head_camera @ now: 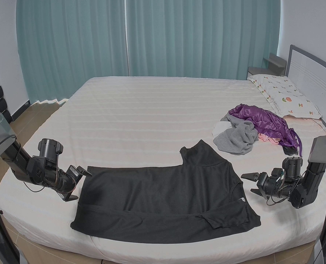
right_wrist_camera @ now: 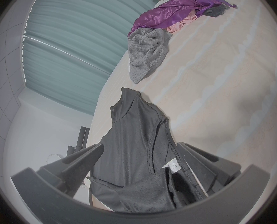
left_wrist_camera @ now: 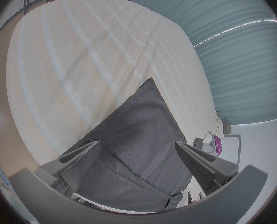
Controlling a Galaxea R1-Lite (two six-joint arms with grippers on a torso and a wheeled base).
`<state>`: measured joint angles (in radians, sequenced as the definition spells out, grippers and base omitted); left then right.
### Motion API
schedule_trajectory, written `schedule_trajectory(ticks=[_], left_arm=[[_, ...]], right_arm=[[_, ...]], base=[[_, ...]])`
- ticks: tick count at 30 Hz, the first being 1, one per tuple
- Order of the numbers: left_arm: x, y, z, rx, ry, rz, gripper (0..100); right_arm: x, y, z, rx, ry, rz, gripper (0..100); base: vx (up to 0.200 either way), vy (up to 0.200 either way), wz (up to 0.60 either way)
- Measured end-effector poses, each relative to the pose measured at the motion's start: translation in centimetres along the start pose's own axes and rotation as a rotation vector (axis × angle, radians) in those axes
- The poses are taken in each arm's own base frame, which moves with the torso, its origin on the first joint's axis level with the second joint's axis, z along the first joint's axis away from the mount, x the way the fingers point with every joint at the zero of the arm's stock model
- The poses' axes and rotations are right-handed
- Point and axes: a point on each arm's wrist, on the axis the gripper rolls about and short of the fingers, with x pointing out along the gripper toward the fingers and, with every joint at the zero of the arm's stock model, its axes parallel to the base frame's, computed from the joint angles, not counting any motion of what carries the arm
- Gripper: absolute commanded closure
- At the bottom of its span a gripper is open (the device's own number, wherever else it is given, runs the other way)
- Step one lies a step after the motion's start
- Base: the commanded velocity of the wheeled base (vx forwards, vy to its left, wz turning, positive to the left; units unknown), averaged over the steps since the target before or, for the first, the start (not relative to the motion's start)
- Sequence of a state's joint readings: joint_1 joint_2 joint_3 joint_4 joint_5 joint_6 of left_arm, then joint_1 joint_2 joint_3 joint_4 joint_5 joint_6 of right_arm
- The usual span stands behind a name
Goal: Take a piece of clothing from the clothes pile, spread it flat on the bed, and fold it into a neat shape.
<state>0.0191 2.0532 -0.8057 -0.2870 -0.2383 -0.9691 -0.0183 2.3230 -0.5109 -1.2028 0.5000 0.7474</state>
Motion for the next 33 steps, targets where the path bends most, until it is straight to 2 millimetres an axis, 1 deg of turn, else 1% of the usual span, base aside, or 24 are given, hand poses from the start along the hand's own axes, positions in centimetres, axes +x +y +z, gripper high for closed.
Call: schedule_trajectory(ticks=[5,11,16,23,29,33], left_arm=[[0.0,-0.1,-0.1,0.002,0.003,-0.002,0],[0.1,-0.1,-0.1,-0.002,0.005,-0.003,0],[0.1,-0.4,0.1,0.004,-0.004,-0.01,0],[0.6,-1.7,1.5,0.03,-0.041,-0.045,0],[1.7,-3.0,3.2,0.066,-0.074,-0.078,0],[2.4,-4.4,4.5,0.087,-0.107,-0.116,0]], right_arm=[[0.0,0.0,0.0,-0.001,0.002,0.0,0],[0.0,0.0,0.0,-0.001,0.001,0.0,0],[0.0,0.0,-0.1,-0.001,0.003,-0.001,0],[0.1,0.0,-0.1,-0.002,0.006,-0.001,0],[0.1,0.0,-0.2,-0.004,0.006,-0.001,0],[0.1,0.0,-0.2,-0.009,0.006,-0.001,0]], base=[[0.0,0.0,0.0],[-0.2,0.0,0.0],[0.0,0.0,0.0],[0.0,0.0,0.0],[0.0,0.0,0.0],[0.0,0.0,0.0]])
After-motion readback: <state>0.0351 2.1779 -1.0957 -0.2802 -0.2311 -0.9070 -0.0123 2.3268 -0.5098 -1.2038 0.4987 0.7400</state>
